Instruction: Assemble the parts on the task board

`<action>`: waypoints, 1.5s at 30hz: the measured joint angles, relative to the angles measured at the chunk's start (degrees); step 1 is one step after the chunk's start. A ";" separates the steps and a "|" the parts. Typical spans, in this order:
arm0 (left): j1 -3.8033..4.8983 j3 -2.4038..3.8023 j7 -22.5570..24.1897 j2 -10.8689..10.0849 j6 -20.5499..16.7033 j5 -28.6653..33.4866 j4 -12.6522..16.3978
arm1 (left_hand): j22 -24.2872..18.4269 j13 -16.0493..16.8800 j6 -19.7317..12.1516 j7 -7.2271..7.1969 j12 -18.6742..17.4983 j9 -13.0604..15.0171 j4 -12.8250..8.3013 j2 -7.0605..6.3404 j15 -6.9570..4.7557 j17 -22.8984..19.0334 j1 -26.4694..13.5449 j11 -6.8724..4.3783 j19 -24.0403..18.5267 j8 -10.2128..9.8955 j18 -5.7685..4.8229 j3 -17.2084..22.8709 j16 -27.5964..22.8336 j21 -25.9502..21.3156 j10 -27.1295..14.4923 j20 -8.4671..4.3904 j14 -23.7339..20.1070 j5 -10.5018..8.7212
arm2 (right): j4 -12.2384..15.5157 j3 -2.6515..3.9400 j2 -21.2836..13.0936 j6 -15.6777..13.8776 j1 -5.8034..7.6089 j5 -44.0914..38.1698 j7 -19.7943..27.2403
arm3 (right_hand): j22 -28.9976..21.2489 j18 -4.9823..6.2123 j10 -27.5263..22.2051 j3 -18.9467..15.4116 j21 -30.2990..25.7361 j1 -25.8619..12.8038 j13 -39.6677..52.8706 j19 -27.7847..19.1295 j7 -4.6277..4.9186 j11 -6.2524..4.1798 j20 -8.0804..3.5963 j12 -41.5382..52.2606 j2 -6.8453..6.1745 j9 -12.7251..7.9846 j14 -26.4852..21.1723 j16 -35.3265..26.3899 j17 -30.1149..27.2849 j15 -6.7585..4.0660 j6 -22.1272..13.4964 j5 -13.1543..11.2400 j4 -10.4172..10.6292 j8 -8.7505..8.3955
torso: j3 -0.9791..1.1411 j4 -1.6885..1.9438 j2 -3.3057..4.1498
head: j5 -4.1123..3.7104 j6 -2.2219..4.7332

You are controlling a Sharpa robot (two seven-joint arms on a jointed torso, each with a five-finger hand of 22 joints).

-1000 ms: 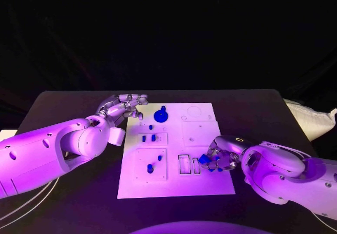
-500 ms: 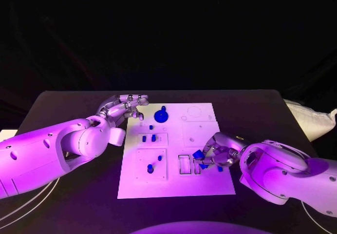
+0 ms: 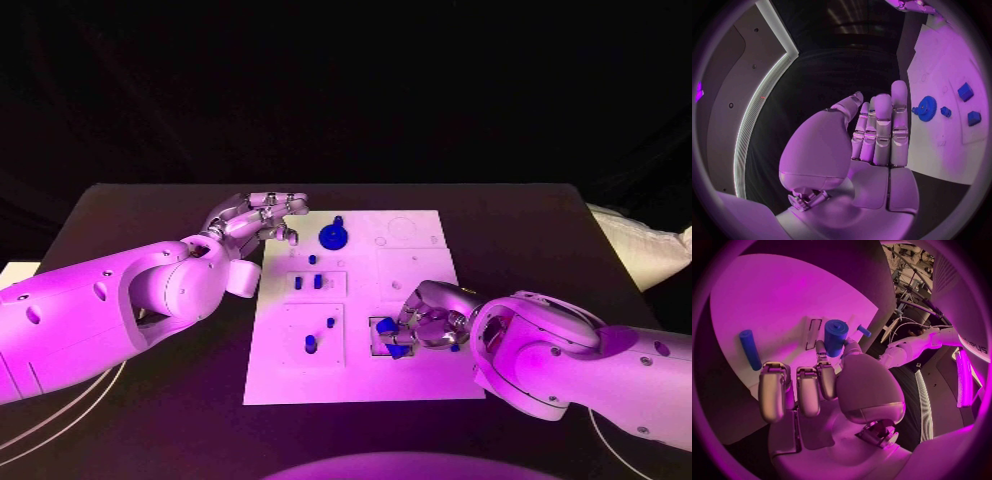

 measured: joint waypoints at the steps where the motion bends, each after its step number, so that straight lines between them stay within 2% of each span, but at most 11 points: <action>1: 0.00 0.00 0.00 0.00 0.00 0.00 0.01 | 0.00 0.00 0.00 0.00 0.00 0.00 0.00 0.00 0.00 0.00 0.00 0.00 0.00 0.00 0.00 0.00 0.00 0.00 0.00 0.00 0.00 0.00 | -0.06 0.02 0.14 0.14 -0.02 0.01 -0.02 | 0.00 0.00 0.00 0.00 0.00 0.00 0.00 0.00 -0.06 0.00 0.00 0.00 0.00 0.02 0.00 0.00 0.00 0.00 0.06 -0.10 0.00 0.12 | 0.00 0.00 0.00 | 0.02 0.00; 8: 0.00 0.00 -0.02 -0.06 0.02 0.00 0.03 | 0.00 0.00 0.00 0.00 0.00 0.00 0.00 0.00 0.00 0.00 0.00 0.00 0.00 0.00 0.00 0.00 0.00 0.00 0.00 0.00 0.00 0.00 | -0.37 0.08 0.77 1.25 -0.11 -0.18 -0.34 | -0.01 0.00 -0.22 -1.91 0.00 -2.24 -0.02 0.00 -1.04 -0.23 -0.41 -1.28 -0.13 0.98 0.21 0.00 0.00 -0.21 1.24 -3.20 0.00 0.62 | 0.01 -0.05 0.00 | 0.34 -0.10; 12: 0.00 0.00 -0.03 -0.06 0.04 0.00 0.04 | 0.00 0.00 0.00 0.00 0.00 0.00 0.00 0.00 0.00 0.00 0.00 0.00 0.00 0.00 0.00 0.00 0.00 0.00 0.00 0.00 0.00 0.00 | -0.50 0.02 0.97 1.72 -0.19 -0.47 -0.60 | -0.01 0.00 -0.31 -3.86 0.00 -4.93 -0.42 0.00 -1.60 -0.33 -0.41 -1.72 0.41 2.03 0.20 0.00 -0.01 -0.23 1.81 -9.58 -0.15 0.61 | 0.02 -0.05 -0.01 | 0.37 -0.15; 15: -0.01 0.00 -0.03 -0.06 0.04 0.00 0.04 | 0.00 0.00 0.00 0.00 0.00 0.00 0.00 0.00 0.00 0.00 0.00 0.00 0.00 0.00 0.00 0.00 0.00 0.00 0.00 0.00 0.00 0.00 | -0.52 0.01 1.07 1.82 -0.22 -0.87 -0.76 | -0.01 0.00 -0.32 -5.53 0.00 -7.44 -0.65 0.00 -1.24 -0.33 -0.41 -2.38 0.63 2.55 0.20 0.00 -0.01 -0.23 1.44 -14.72 0.06 0.49 | 0.03 -0.07 -0.01 | 0.37 -0.15; 18: -0.01 0.01 -0.04 -0.06 0.04 0.00 0.04 | 0.00 0.00 0.00 0.00 0.00 0.00 0.00 0.00 0.00 0.00 0.00 0.00 0.00 0.00 0.00 0.00 0.00 0.00 0.00 0.00 0.00 0.00 | -0.53 0.01 1.11 1.81 -0.22 -1.36 -0.88 | -0.07 0.00 -0.32 -6.70 0.00 -9.20 -0.22 0.00 -1.22 -0.33 -0.41 -2.61 0.59 3.04 0.20 0.00 -0.01 -0.23 1.42 -17.74 0.17 0.49 | 0.03 -0.07 -0.01 | 0.38 -0.13; 23: -0.01 0.01 -0.04 -0.08 0.05 0.00 0.04 | 0.00 0.00 0.00 0.00 0.00 0.00 0.00 0.00 0.00 0.00 0.00 0.00 0.00 0.00 0.00 0.00 0.00 0.00 0.00 0.00 0.00 0.00 | -0.49 0.01 1.03 1.65 -0.22 -2.55 -1.03 | -0.10 0.00 -0.32 -6.89 0.00 -9.40 -0.20 0.00 -1.22 -0.33 -0.41 -2.91 0.39 3.32 0.20 0.00 -0.01 -0.23 1.42 -18.20 0.06 0.49 | 0.03 -0.05 -0.01 | 0.38 -0.10; 27: -0.01 0.01 -0.05 -0.09 0.05 0.00 0.04 | 0.00 0.00 0.00 0.00 0.00 0.00 -0.01 0.00 0.00 0.01 0.00 0.00 0.00 0.00 0.00 0.00 0.00 0.00 0.00 0.00 0.00 0.00 | -0.35 0.02 0.96 1.61 -0.23 -3.29 -1.05 | -0.15 0.00 -0.32 -7.03 0.00 -8.38 -0.21 0.00 -1.22 -0.33 -0.41 -3.13 0.07 3.78 0.20 0.00 -0.02 -0.23 1.42 -16.93 -0.28 0.49 | 0.06 -0.05 -0.01 | 0.38 -0.10; 32: -0.01 0.00 -0.06 -0.10 0.05 0.00 0.03 | 0.00 0.00 0.00 0.00 0.00 0.00 -0.01 0.00 0.00 0.00 0.00 0.00 0.00 0.00 0.00 0.00 0.00 0.00 0.00 0.00 0.00 0.00 | -0.19 0.03 1.01 1.71 -0.23 -4.23 -0.92 | -0.15 0.00 -0.32 -5.59 0.00 -1.41 0.34 0.00 -1.43 -0.31 -0.40 -3.22 -1.14 4.57 -0.01 0.00 -0.02 -0.41 1.20 -14.65 -4.75 0.49 | 0.07 -0.05 -0.01 | 0.43 -0.10; 37: -0.01 0.00 -0.06 -0.10 0.06 0.00 0.02 | -0.06 0.00 0.00 0.00 0.25 0.00 -0.01 0.23 0.00 -0.07 0.23 0.21 0.00 0.00 0.00 0.01 0.00 0.00 -0.21 0.00 0.00 0.00 | -0.19 0.12 1.35 2.12 -0.20 -5.34 -0.73 | 0.01 0.00 -0.50 -2.45 0.00 4.22 1.73 0.00 -1.43 -0.30 -0.40 -3.65 -2.35 5.22 0.04 -0.01 -0.02 -0.36 1.20 -18.51 -10.36 0.50 | 0.06 -0.05 -0.01 | 0.44 -0.20; 39: -0.01 0.00 -0.06 -0.10 0.07 0.00 0.02 | -0.06 0.00 0.00 0.00 0.25 0.00 -0.01 0.23 0.00 -0.07 0.23 0.21 0.00 0.00 0.00 0.01 0.00 0.00 -0.21 0.00 0.00 0.00 | -0.27 0.17 1.59 2.29 -0.14 -5.97 -0.67 | 0.01 0.01 -0.54 -1.57 0.00 4.98 1.73 -0.01 -1.42 -0.48 -0.40 -3.91 -3.10 5.30 0.19 -0.01 -0.02 -0.47 1.20 -18.89 -11.55 0.50 | 0.05 -0.05 -0.01 | 0.44 -0.24; 45: -0.01 0.00 -0.07 -0.07 0.07 0.00 0.01 | -0.06 0.00 0.00 0.00 0.25 0.00 -0.01 0.23 0.01 -0.07 0.23 0.21 0.00 0.00 0.00 0.01 0.00 0.00 -0.21 0.00 0.00 0.00 | -0.80 0.12 1.97 2.67 -0.25 -7.70 -0.82 | 0.01 0.00 -0.51 -0.62 0.00 5.88 2.59 -0.01 -1.44 -0.52 -0.40 -4.00 -3.23 5.66 0.04 -0.01 -0.03 -0.66 1.24 -19.10 -12.51 0.64 | 0.04 -0.08 -0.02 | 0.35 -0.25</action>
